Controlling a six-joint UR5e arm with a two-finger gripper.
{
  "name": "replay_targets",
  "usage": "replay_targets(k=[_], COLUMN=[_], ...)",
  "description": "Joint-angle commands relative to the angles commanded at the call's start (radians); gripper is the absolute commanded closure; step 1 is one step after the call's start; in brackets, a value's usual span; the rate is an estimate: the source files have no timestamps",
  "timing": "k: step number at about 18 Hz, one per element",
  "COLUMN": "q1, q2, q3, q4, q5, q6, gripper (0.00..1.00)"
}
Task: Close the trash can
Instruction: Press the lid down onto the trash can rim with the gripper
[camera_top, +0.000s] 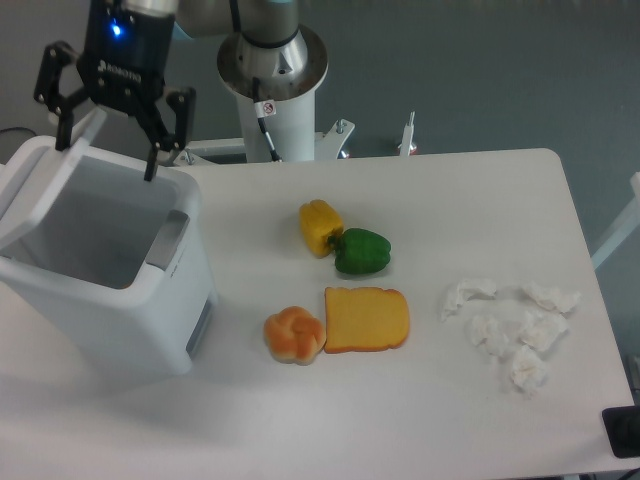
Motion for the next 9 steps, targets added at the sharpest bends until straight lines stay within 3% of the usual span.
replay_targets(k=[9], q1=[0.012], q2=[-0.046], q3=[0.002], q4=[0.02], q5=[0.003], q6=[0.003], gripper=[0.0])
